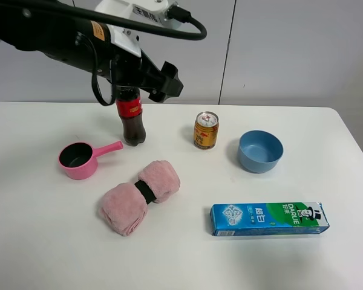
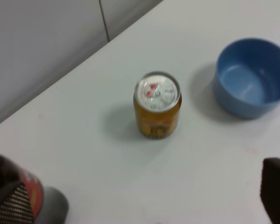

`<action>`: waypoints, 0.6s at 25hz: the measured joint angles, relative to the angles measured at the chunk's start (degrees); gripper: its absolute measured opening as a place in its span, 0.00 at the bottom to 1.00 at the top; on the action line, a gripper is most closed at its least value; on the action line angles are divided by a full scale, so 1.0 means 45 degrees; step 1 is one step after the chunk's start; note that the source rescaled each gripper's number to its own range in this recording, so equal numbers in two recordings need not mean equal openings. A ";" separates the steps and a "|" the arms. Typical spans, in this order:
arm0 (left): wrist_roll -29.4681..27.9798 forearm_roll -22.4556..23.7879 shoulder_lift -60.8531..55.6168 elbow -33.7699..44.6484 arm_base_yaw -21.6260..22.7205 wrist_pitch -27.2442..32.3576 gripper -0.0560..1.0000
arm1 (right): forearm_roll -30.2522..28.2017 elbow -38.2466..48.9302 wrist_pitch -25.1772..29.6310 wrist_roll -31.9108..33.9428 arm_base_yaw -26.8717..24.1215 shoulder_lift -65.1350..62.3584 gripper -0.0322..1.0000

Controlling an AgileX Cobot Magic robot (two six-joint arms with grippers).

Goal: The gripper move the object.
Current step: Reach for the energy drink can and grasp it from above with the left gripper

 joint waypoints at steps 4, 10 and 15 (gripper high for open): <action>-0.0203 -0.0103 0.0994 0.0000 -0.0066 -0.0959 1.00 | 0.0000 0.0000 0.0000 0.0000 0.0000 0.0000 1.00; -0.0285 -0.0130 0.2323 0.0000 -0.0560 -0.1971 1.00 | 0.0000 0.0000 0.0000 0.0000 0.0000 0.0000 1.00; -0.0312 -0.0130 0.3142 -0.0051 -0.0725 -0.2799 1.00 | 0.0000 0.0000 0.0000 0.0000 0.0000 0.0000 1.00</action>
